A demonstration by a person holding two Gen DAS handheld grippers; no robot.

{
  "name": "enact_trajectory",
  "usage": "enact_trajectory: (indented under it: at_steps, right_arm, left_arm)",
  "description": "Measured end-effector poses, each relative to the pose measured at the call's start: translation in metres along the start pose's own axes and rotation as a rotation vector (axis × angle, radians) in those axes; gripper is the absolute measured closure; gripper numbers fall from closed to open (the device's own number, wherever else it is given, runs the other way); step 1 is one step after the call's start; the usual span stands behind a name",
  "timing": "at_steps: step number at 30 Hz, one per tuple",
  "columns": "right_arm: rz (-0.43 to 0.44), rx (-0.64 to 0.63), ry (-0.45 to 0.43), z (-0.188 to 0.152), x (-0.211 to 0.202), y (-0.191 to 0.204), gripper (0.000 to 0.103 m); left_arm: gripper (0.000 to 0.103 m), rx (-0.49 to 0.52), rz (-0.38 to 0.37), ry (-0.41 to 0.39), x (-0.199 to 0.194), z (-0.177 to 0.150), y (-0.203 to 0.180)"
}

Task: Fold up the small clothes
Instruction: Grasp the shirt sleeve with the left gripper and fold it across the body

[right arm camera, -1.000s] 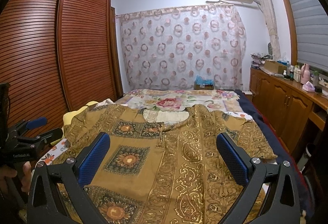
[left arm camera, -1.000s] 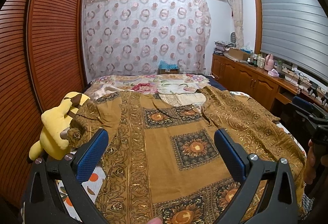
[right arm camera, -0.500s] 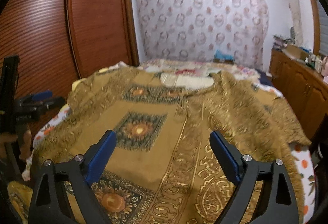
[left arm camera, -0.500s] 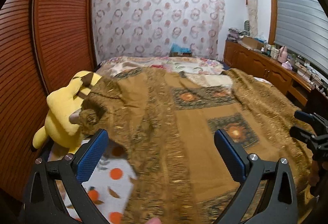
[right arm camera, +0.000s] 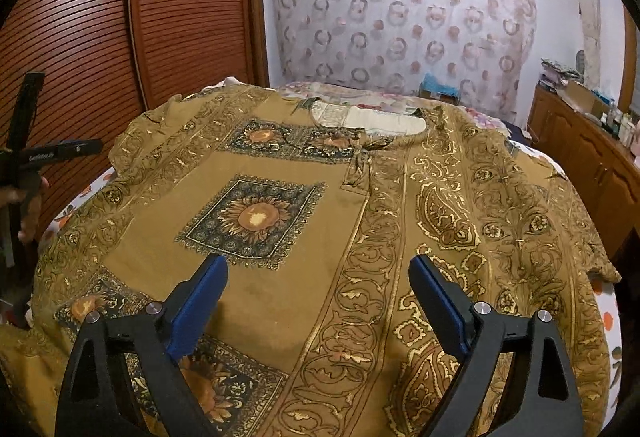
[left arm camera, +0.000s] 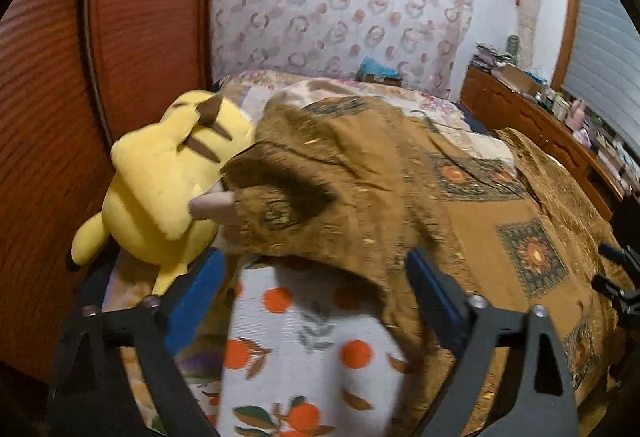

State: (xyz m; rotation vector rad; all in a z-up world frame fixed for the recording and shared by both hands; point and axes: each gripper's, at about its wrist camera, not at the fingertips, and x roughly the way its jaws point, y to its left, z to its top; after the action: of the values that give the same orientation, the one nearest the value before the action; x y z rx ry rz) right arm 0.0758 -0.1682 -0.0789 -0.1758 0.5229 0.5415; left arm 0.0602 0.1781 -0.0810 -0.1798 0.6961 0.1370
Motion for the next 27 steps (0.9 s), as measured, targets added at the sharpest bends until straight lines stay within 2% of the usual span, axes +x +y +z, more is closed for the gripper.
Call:
enact_trajectory:
  at_steps: [4, 8, 12, 14, 16, 18, 20, 23, 27]
  right_arm:
    - [0.003, 0.004, 0.004, -0.002, 0.001, 0.000, 0.010]
    - [0.015, 0.029, 0.005, -0.004, 0.003, -0.005, 0.010]
    - [0.012, 0.025, 0.001, -0.004, 0.003, -0.004, 0.010]
    - [0.013, 0.022, -0.001, -0.004, 0.004, -0.004, 0.010]
    - [0.014, 0.023, -0.003, -0.005, 0.004, -0.005, 0.010]
    - [0.016, 0.027, -0.005, -0.006, 0.004, -0.006, 0.010]
    - [0.017, 0.028, -0.005, -0.006, 0.005, -0.007, 0.010]
    - [0.018, 0.027, -0.003, -0.007, 0.004, -0.006, 0.010]
    - [0.018, 0.026, -0.003, -0.007, 0.004, -0.006, 0.010]
  left_arm:
    - [0.031, -0.025, -0.024, 0.034, 0.011, -0.002, 0.009]
    - [0.036, -0.039, -0.025, 0.076, 0.030, -0.001, 0.016]
    - [0.036, -0.061, -0.034, 0.110, 0.044, 0.002, 0.024]
    - [0.047, -0.077, -0.063, 0.119, 0.047, 0.003, 0.026]
    - [0.075, -0.074, -0.063, 0.114, 0.048, 0.003, 0.025]
    - [0.091, -0.050, -0.053, 0.100, 0.044, 0.003, 0.022]
    - [0.099, -0.041, -0.024, 0.078, 0.036, 0.005, 0.022]
    - [0.100, -0.001, -0.024, 0.000, 0.015, 0.015, 0.016]
    - [0.101, 0.053, -0.052, -0.043, -0.001, 0.033, 0.003]
